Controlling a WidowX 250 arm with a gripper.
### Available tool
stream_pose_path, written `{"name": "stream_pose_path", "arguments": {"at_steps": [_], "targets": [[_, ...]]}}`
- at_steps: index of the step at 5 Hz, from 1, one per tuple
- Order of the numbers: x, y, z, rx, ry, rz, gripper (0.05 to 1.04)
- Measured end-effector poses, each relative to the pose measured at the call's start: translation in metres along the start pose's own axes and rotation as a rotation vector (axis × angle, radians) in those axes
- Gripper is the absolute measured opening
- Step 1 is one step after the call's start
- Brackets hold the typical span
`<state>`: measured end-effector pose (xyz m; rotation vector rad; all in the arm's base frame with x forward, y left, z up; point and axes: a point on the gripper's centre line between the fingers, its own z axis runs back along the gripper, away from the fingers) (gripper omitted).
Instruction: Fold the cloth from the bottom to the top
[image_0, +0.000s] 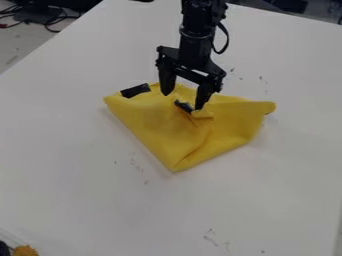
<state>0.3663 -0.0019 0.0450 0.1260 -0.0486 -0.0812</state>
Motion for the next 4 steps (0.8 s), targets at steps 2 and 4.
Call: {"name": "stream_pose_path", "arguments": {"at_steps": [2, 4], "targets": [[0.007, -0.009, 0.022, -0.004, -0.112, -0.002, 1.001], [0.012, -0.017, 0.027, -0.014, -0.143, -0.024, 1.001]]}}
